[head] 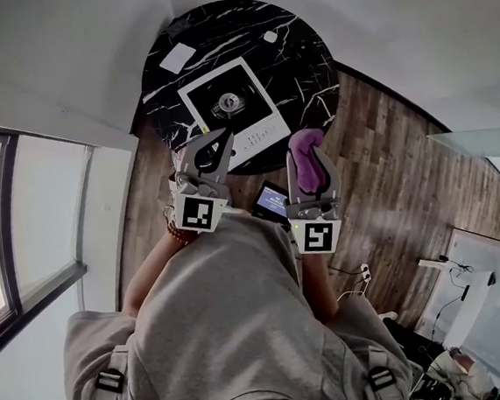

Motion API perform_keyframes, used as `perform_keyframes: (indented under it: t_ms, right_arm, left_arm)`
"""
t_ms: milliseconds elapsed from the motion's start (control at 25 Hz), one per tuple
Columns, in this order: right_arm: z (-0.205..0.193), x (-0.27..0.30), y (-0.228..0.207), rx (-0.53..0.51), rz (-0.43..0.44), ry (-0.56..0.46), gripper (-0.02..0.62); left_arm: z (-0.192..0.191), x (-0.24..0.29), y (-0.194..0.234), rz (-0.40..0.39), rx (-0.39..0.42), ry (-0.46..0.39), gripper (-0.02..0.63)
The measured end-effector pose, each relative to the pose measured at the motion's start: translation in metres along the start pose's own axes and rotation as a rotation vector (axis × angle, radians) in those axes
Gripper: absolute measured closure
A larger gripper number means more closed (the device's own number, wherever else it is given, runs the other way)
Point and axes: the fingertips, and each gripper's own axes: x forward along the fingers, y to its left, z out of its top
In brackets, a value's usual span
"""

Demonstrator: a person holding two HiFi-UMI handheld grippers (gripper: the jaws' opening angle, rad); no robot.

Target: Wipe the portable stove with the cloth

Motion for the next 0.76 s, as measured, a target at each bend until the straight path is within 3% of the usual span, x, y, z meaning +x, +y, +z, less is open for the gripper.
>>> perform_keyframes:
  t_ms: [760]
  right_arm:
    - [0.003,-0.011,0.004,-0.013,-0.015,0.006,0.456]
  left_arm:
    - [-0.003,-0.012,-0.003,-0.005,-0.009,0.005,0.604]
